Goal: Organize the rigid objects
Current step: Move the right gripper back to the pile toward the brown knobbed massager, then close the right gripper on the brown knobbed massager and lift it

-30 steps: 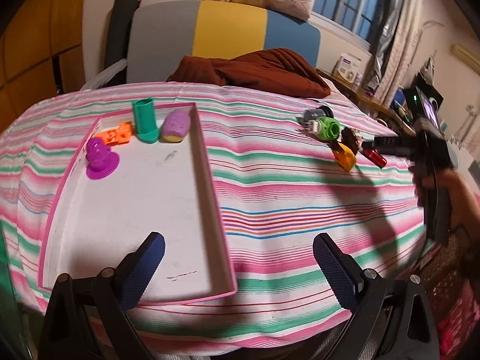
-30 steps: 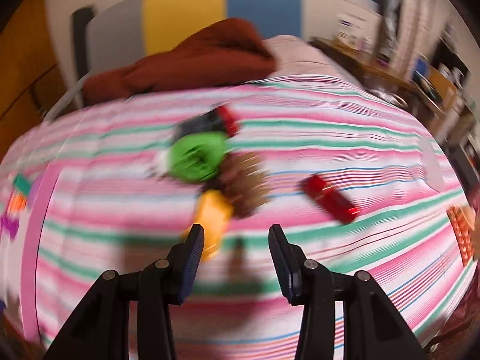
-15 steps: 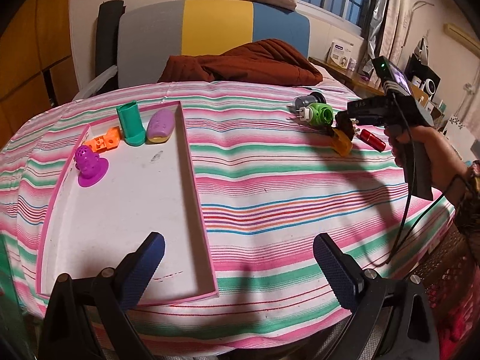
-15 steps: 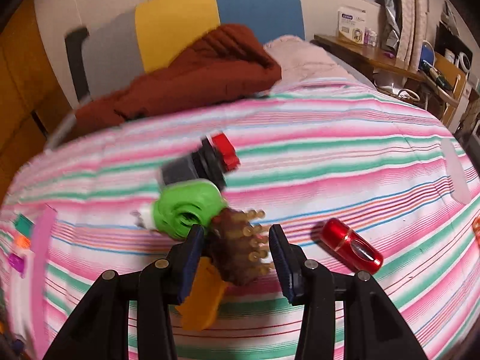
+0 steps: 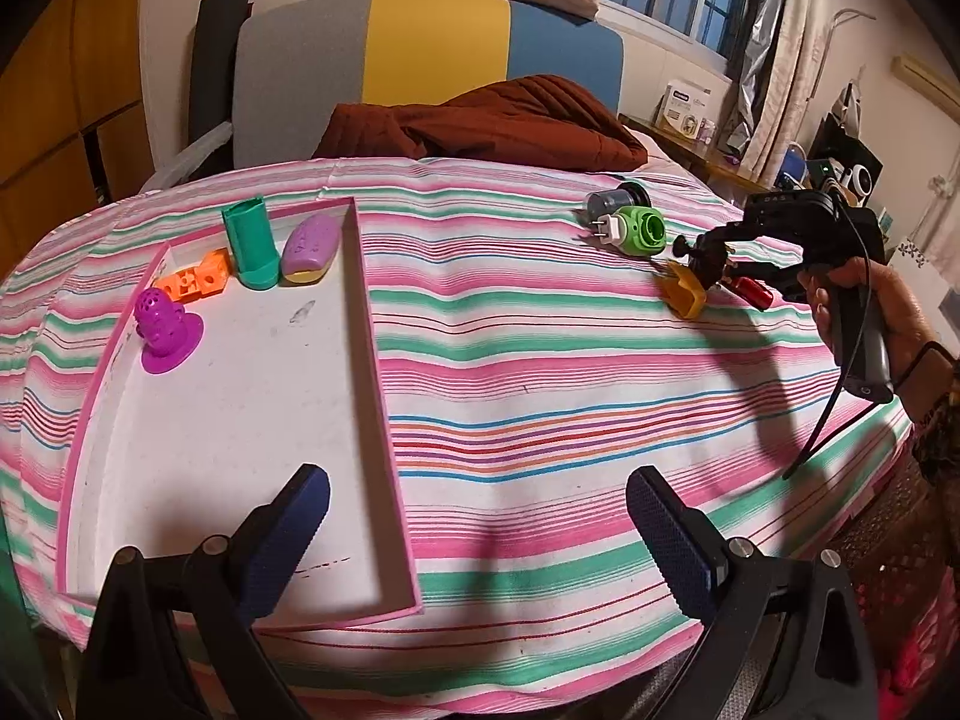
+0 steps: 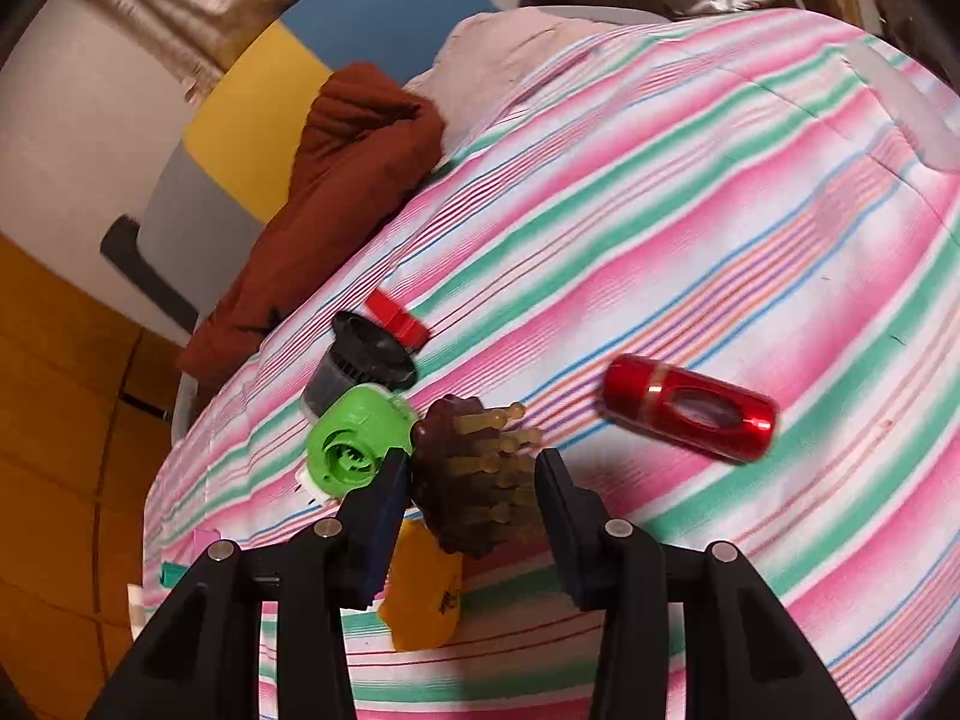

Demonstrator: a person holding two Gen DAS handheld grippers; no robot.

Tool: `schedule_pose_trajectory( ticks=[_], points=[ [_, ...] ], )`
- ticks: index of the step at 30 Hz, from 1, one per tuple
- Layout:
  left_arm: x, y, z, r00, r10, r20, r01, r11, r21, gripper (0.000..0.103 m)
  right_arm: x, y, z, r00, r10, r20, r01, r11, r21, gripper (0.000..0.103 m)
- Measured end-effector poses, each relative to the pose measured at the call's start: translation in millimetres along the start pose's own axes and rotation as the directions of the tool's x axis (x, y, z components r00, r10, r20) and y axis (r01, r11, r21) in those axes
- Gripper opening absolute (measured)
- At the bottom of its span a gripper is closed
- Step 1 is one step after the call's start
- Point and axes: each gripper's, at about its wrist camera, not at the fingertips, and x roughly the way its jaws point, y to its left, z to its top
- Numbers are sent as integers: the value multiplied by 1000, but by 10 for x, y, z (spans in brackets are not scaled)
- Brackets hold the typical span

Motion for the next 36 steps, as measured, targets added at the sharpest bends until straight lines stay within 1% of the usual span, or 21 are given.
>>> schedule_pose_trajectory(
  ticks=[2, 4, 7, 9, 12, 16, 18, 21, 24, 26, 28, 30, 31, 32, 33, 36],
  points=[
    [-1, -10, -5, 1000, 1, -1, -1, 1000, 3, 100, -59, -74, 16, 999, -47, 16, 46, 999, 26, 44],
    [4, -6, -9, 1000, 1, -4, -1, 1000, 1, 100, -122, -146, 39, 997, -72, 36, 71, 997, 44, 44],
    [16, 5, -13, 1000, 0, -9, -1, 1000, -5, 100, -212, -219, 71, 985, -160, 69, 157, 986, 53, 44],
    [22, -1, -20, 1000, 0, -12, 0, 1000, -6, 100, -277, -240, 84, 976, -198, 96, 194, 980, 49, 44],
    [25, -12, -24, 1000, 0, -13, 0, 1000, -1, 100, -397, -232, 93, 965, -213, 152, 208, 977, 45, 44],
    [27, -28, -33, 1000, -2, -16, 2, 1000, 3, 100, -533, -184, 98, 962, -164, 217, 159, 986, 40, 48],
    [32, -36, -37, 1000, -2, -20, 2, 1000, 6, 100, -517, -146, 96, 965, -155, 213, 153, 988, 22, 53],
    [36, -58, -44, 1000, -4, -22, 4, 1000, 14, 100, -450, -74, 78, 967, -183, 178, 190, 981, -25, 54],
    [39, -82, -44, 1000, -6, -23, 6, 1000, 20, 100, -371, 81, 57, 952, -244, 184, 269, 955, -125, 54],
    [43, -90, -46, 1000, -5, -24, 6, 1000, 23, 100, -331, 192, 23, 934, -287, 213, 329, 923, -200, 54],
    [50, -101, -43, 1000, -6, -27, 6, 1000, 27, 100, -230, 292, 0, 902, -359, 240, 417, 869, -267, 54],
    [60, -105, -39, 1000, -6, -29, 7, 1000, 29, 100, -97, 324, -12, 889, -397, 227, 453, 835, -313, 54],
    [64, -112, -38, 1000, -6, -30, 7, 999, 32, 100, 3, 312, -12, 885, -422, 199, 466, 820, -331, 54],
    [66, -117, -43, 1000, -6, -30, 7, 999, 34, 100, 87, 287, -4, 885, -435, 166, 466, 818, -337, 55],
    [66, -121, -44, 999, -6, -31, 7, 999, 36, 100, 104, 272, 2, 894, -419, 157, 447, 830, -334, 55],
    [85, -148, -46, 999, -6, -36, 8, 999, 45, 100, 159, 233, 50, 898, -409, 162, 440, 837, -325, 56]
  ],
)
